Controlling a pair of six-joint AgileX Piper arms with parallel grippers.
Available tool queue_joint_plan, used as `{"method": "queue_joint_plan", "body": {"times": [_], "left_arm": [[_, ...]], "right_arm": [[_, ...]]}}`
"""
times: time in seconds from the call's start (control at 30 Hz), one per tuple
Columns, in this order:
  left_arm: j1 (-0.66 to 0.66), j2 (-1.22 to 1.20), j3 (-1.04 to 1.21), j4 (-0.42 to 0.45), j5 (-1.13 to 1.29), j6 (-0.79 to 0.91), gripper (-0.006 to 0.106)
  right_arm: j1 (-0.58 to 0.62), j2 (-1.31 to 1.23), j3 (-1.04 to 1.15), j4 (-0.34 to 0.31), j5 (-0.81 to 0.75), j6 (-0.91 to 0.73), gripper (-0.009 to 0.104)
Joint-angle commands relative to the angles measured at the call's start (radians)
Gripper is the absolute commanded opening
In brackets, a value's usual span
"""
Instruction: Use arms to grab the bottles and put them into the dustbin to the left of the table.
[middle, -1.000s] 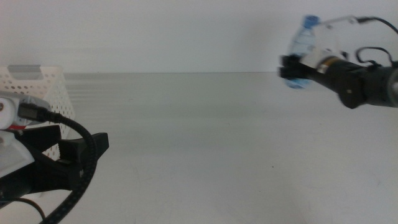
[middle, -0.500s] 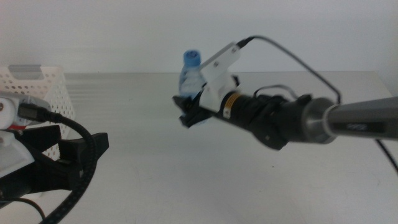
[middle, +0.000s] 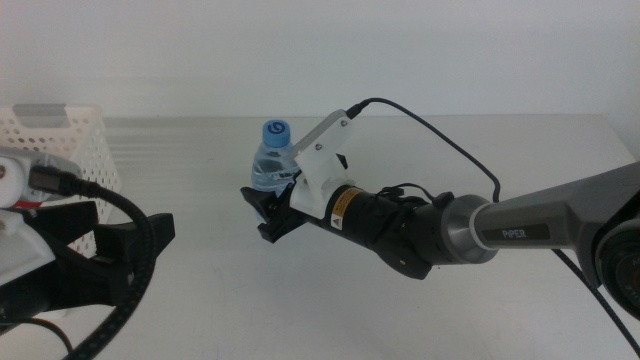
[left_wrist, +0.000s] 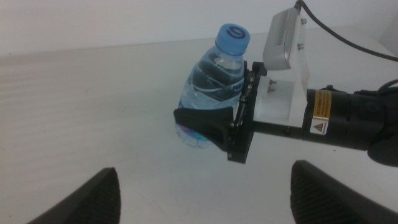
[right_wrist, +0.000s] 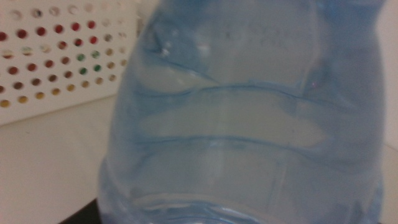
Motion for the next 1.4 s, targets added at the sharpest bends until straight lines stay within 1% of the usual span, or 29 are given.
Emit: {"method": "queue_joint_plan", "body": {"times": [0.0, 0.17, 0.43, 0.57, 0.63, 0.73, 0.83, 0.9, 0.93, 1.07, 1.23, 1.37], "left_arm": [[-0.007, -0.002, -0.028, -0.004, -0.067, -0.005, 0.090], [-0.007, -0.002, -0.028, -0.004, -0.067, -0.005, 0.090], [-0.007, -0.002, -0.028, -0.004, -0.067, -0.005, 0.090], [-0.007, -0.002, -0.028, -0.004, -0.067, -0.005, 0.090], [-0.007, -0.002, -0.028, -0.004, -0.067, -0.005, 0.090], [-0.007, -0.002, -0.028, -0.004, -0.067, -0.005, 0.090], [-0.007, -0.002, -0.028, -0.004, -0.067, -0.005, 0.090], [-0.007, -0.002, -0.028, -0.004, -0.067, -0.005, 0.090], [-0.007, -0.002, -0.028, -0.004, -0.067, -0.005, 0.090], [-0.007, -0.002, -0.028, -0.004, -0.067, -0.005, 0.090], [-0.007, -0.002, -0.028, -0.004, -0.067, -0.005, 0.090], [-0.007, -0.002, -0.028, -0.004, -0.067, -0.005, 0.090]], "right_arm": [[0.011, -0.067, -0.037, 0.007, -0.143, -0.003, 0.000], [0.036, -0.036, -0.042, 0.009, -0.143, -0.012, 0.000], [0.045, -0.018, -0.042, 0.008, -0.132, -0.015, 0.001], [0.045, -0.018, -0.040, 0.011, -0.106, -0.015, 0.017], [0.045, -0.018, -0.040, 0.000, -0.099, -0.015, 0.029], [0.045, -0.018, -0.039, -0.024, -0.078, -0.015, 0.052], [0.045, -0.018, -0.039, -0.033, -0.060, -0.015, 0.073], [0.045, -0.018, -0.039, -0.033, -0.060, -0.015, 0.082], [0.045, -0.019, -0.039, -0.033, -0.060, -0.015, 0.084], [0.045, -0.030, -0.037, -0.033, -0.045, -0.005, 0.086], [0.044, -0.072, -0.029, -0.034, 0.051, 0.039, 0.086], [0.044, -0.137, 0.036, -0.035, 0.070, 0.031, 0.084]]}}
